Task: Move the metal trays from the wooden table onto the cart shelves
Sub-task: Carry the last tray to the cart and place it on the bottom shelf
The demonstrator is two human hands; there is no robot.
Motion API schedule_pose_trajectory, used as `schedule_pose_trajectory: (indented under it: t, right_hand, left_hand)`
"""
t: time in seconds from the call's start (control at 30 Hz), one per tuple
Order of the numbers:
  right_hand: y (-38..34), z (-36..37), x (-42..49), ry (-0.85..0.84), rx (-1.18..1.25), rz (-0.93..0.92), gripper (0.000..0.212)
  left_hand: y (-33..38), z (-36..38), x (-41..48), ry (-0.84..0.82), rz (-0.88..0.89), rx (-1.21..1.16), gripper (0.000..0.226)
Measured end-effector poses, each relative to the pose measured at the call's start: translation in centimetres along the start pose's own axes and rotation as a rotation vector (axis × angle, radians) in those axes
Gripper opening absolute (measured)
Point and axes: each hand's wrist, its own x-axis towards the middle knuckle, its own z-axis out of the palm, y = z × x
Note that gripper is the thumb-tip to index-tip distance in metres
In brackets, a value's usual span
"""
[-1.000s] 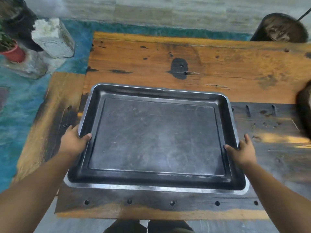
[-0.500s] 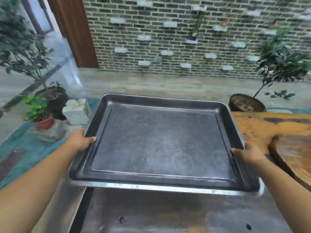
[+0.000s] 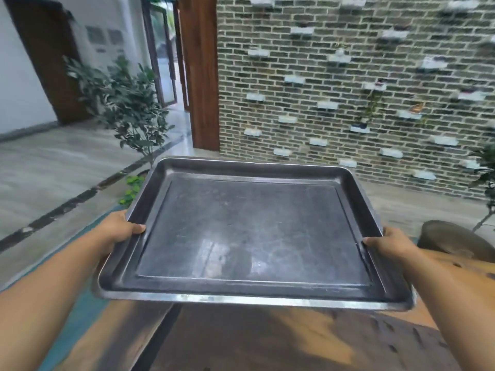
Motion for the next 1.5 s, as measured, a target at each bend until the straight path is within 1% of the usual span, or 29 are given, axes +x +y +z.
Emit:
schedule_pose_trajectory:
  t: [0.1, 0.17, 0.23, 0.33, 0.43, 0.57, 0.63, 0.73, 0.93, 1.07, 1.27, 1.5]
  right_hand:
    - [-3.2, 2.7, 1.4, -0.116, 0.004, -0.092, 0.014]
    - [-5.6, 5.2, 1.9, -0.201, 0.000, -0.154, 0.016]
    - [-8.3, 8.3, 1.7, -0.288, 0.003, -0.222, 0.017]
    - [-12.8, 14.0, -0.6, -0.442, 0.011, -0.335, 0.012]
    - [-17.5, 19.8, -5.1, -0.590, 0.009, -0.448, 0.011]
    - [-23.6, 26.9, -14.0, -0.734, -0.020, -0.631, 0.016]
    - [-26.2, 29.9, -19.1, -0.835, -0.022, -0.710, 0.019]
    - [-29.4, 33.9, -27.4, -0.946, -0.046, -0.827, 0.018]
    - [-33.5, 40.2, -44.9, -1.101, -0.068, -1.037, 0.019]
    - [-34.3, 43.3, -56.3, -1.217, -0.080, -1.172, 0.020]
    - [-33.2, 46.5, -71.3, -1.412, -0.114, -1.349, 0.024]
    - [-31.1, 48.3, -85.4, -1.594, -0.164, -1.498, 0.023]
  left_hand:
    - [-3.6, -3.2, -4.6, 0.106, -0.088, -0.033, 0.027]
    - [-6.4, -5.5, -8.2, 0.176, -0.141, -0.068, 0.031]
    - [-9.5, -8.0, -12.4, 0.273, -0.215, -0.073, 0.031]
    - [-14.2, -11.7, -19.6, 0.424, -0.366, -0.074, 0.029]
    - [-18.8, -15.4, -27.8, 0.567, -0.495, -0.082, 0.031]
    - [-24.4, -19.1, -39.3, 0.742, -0.660, -0.100, 0.030]
    - [-26.9, -20.4, -45.1, 0.836, -0.738, -0.090, 0.028]
    - [-30.3, -21.7, -53.4, 0.962, -0.836, -0.131, 0.029]
    - [-36.3, -23.1, -67.9, 1.200, -0.925, -0.222, 0.022]
    - [-39.4, -22.4, -77.0, 1.315, -1.011, -0.281, 0.024]
    - [-41.0, -18.8, -88.6, 1.487, -1.178, -0.312, 0.039]
    - [-39.8, -12.8, -97.2, 1.687, -1.361, -0.405, 0.026]
